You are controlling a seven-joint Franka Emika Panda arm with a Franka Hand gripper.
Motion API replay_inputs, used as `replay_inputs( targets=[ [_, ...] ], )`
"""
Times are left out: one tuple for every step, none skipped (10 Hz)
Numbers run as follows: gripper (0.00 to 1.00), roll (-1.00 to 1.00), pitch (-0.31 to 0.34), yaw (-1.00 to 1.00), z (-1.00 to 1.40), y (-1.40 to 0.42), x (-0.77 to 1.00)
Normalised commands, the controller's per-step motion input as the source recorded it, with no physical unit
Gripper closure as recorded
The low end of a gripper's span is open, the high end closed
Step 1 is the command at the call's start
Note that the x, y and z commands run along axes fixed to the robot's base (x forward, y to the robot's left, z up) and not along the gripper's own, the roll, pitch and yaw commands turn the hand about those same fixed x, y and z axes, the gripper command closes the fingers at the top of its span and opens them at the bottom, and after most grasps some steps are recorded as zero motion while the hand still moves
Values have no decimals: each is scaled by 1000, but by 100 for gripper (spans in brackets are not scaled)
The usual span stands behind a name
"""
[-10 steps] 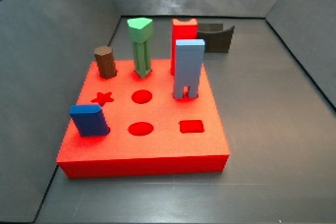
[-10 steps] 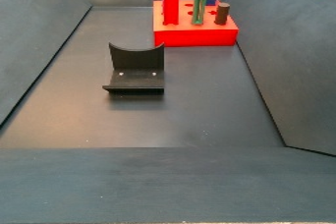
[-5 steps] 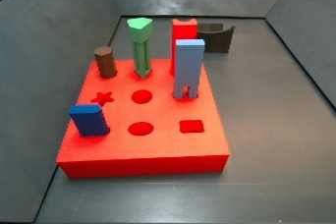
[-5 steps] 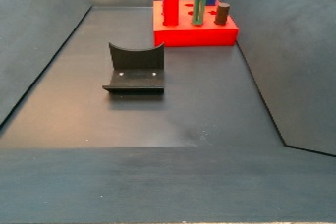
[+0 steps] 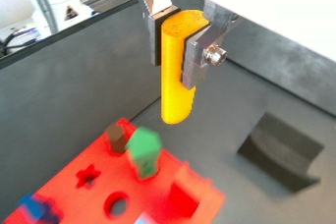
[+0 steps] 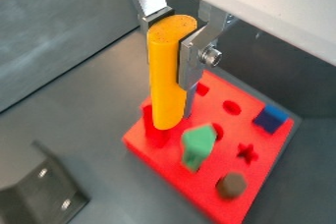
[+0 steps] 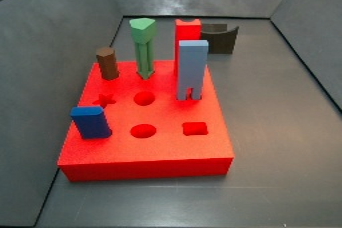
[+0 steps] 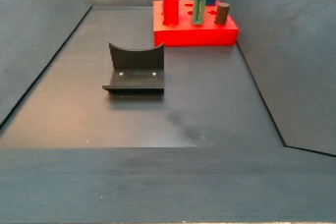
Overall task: Pick up the oval object. Move up. Move to above the board. Insert the oval object.
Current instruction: Move to above the board.
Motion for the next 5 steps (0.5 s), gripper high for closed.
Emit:
replay_inputs(
  targets=[
    [100,5,136,8,155,-1000,261],
    [100,14,137,12,140,-887,261],
    [100,21,135,14,97,-598,206],
    [100,30,113,10,58,-305,134],
    [100,36,89,11,41,-194,91]
  ],
)
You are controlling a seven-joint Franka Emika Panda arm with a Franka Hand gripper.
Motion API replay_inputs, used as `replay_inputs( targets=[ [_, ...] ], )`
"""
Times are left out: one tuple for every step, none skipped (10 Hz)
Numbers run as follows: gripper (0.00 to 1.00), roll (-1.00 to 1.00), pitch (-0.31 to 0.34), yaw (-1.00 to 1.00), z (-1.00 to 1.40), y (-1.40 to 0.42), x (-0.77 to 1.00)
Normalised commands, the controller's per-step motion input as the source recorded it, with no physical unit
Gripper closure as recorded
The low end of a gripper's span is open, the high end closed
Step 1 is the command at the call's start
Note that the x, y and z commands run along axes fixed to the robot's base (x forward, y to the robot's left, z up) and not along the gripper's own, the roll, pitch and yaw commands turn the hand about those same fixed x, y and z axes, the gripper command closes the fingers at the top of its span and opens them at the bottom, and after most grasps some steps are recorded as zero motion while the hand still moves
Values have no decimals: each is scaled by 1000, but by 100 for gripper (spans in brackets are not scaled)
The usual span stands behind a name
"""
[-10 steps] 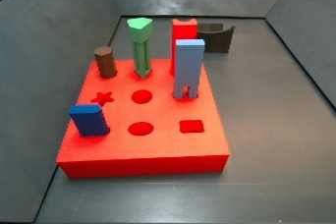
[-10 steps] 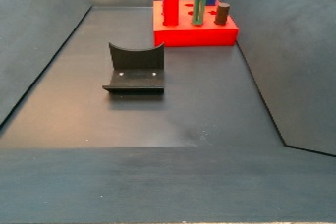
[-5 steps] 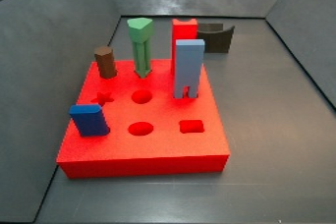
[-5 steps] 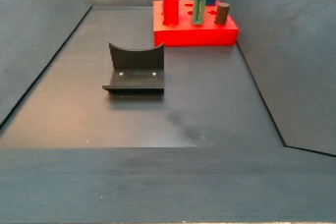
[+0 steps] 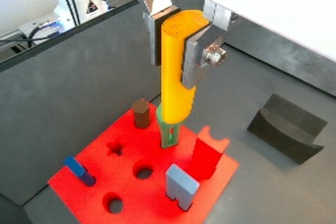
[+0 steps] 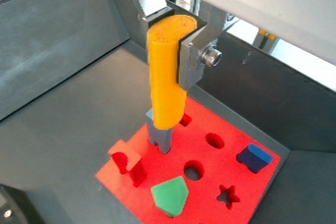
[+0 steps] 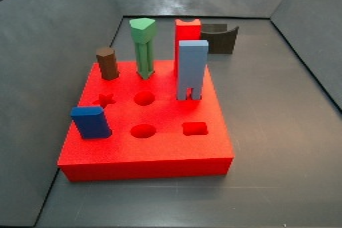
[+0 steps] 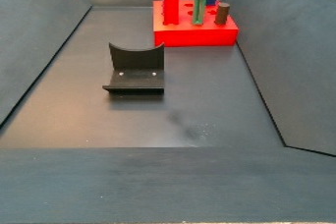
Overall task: Pick up the oval object. Move up. Move to above the board. Insert the oval object.
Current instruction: Insert the oval object.
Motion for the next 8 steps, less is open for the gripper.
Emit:
replay_inputs(
  targets=[
    [100,0,0,-1000,-103,0,0],
    [100,0,-19,-1000,-146,0,0],
    [100,0,-51,-1000,-189,0,0],
    [100,0,-90,-1000,-189,0,11],
    [100,0,-80,-1000,-174,0,11],
    [100,0,-61,-1000,-189,0,6],
    [100,0,-9,-983,-154,-134,0],
    [100,0,-26,-926,-197,-234,0]
  ],
)
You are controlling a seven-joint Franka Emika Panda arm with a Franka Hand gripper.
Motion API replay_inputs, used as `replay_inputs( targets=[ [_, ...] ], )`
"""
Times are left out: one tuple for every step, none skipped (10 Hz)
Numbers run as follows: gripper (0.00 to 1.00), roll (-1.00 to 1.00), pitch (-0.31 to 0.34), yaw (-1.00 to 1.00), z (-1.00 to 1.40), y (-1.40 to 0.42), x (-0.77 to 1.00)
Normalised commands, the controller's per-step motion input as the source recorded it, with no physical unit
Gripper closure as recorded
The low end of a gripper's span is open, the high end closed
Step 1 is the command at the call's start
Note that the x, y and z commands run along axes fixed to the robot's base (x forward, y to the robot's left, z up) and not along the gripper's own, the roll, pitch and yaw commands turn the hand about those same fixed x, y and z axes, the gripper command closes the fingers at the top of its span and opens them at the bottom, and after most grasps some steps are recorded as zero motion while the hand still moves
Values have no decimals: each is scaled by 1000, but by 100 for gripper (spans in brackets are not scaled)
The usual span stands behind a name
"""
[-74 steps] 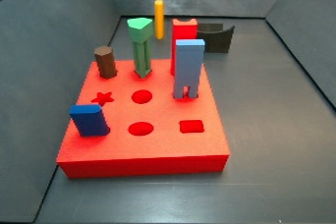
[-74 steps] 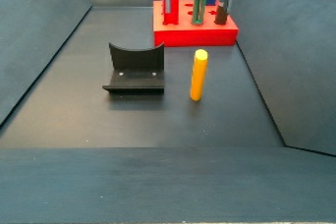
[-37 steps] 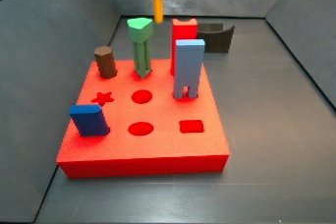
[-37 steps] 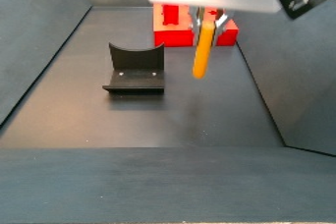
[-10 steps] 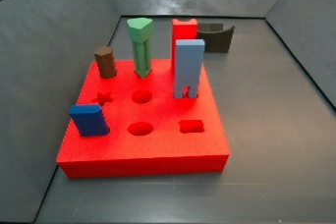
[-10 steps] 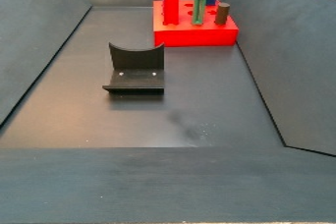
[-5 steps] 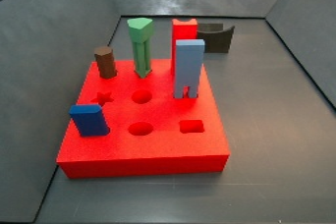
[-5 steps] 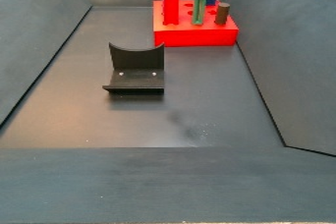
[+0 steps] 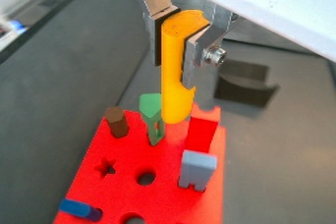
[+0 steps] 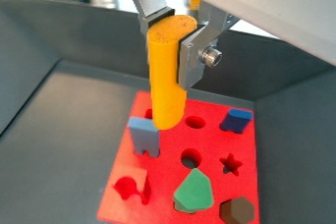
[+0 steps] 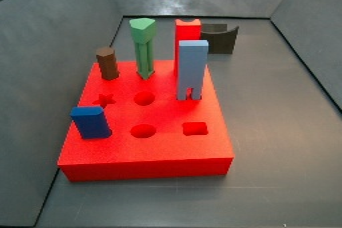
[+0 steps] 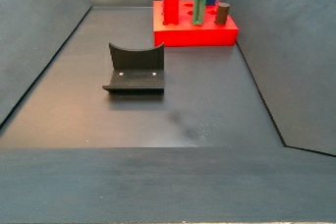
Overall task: Pick up the oval object. Move up. Move to above the board. Insert the oval object.
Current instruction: Insert the oval object.
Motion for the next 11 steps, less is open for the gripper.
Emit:
replay_inputs(
  targets=[
    [100,0,-31,-886,-197,-297,0],
    [100,0,0,-783,-186,-460,0],
    [100,0,0,-769,-200,-480,0],
    [100,0,0,-766,-203,-480,0],
    [100,0,0,-871,-226,-334,0],
    [100,0,0,-986,-209,-129,0],
    [100,0,0,-1000,-206,-31,0],
    [100,0,0,-1000,-200,-26,0],
    [100,0,0,-1000,-211,-20,0],
    [100,0,-3,-1000,-251,-6,0],
    [100,6,-29,-991,-343,-51,0]
  ],
)
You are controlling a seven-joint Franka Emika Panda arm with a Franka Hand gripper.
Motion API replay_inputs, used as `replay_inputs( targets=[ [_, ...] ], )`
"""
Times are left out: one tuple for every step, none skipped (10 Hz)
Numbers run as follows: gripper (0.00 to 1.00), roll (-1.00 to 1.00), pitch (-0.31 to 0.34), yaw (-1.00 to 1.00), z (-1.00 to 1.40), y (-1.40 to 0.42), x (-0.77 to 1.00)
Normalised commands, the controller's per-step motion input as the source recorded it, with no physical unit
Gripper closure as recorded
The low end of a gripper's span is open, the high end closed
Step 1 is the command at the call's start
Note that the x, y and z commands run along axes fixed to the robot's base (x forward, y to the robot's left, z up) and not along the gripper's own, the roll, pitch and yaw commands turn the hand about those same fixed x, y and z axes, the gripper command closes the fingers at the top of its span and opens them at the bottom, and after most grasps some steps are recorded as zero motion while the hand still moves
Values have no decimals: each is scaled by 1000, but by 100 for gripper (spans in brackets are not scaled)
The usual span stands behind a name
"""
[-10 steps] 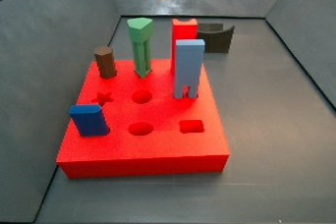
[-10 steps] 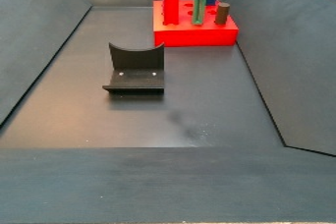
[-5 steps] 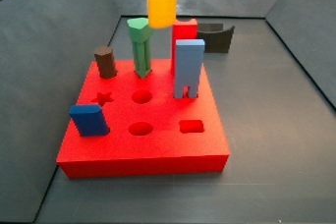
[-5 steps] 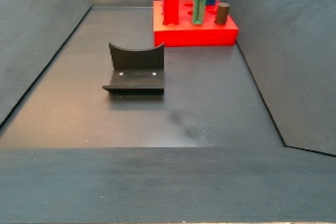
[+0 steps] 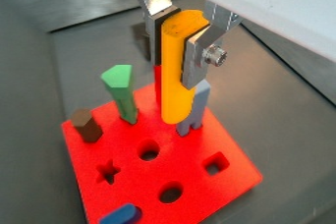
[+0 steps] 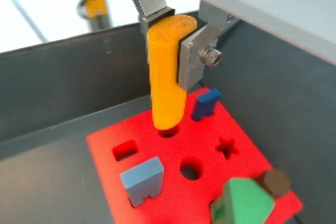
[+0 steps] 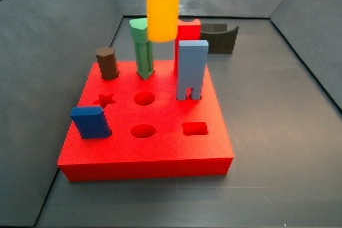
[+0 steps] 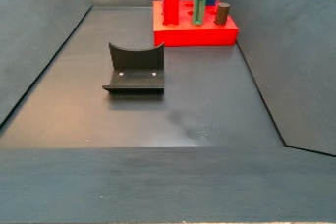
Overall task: Pick up the oval object. Move up. Move to above the board. Insert the oval object.
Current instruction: Insert the oval object.
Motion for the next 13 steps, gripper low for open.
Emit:
replay_inputs(
  targets=[
    [100,86,0,-866,-406,-229,0],
    [100,201,-10,-717,-551,-371,3],
    [100,209,0,-646,-557,-437,0],
    [100,247,0,-294,-497,-440,-66],
    [100,143,0,0,-420,-91,-209],
    [100,23,-27,0,-320,0,-303],
    [100,-111,-183,0,-340,0,-360],
    [100,-231,-220,9,-454,0,-177],
    [100,-216,-274,0,-454,0,-49],
    [100,-217,-290,0,-446,0,0],
    [100,-174,-176,0,-366,0,-63],
    [100,3,0,0,-171,-60,0],
    [100,137,154,-60,-243,-126,100]
  ],
)
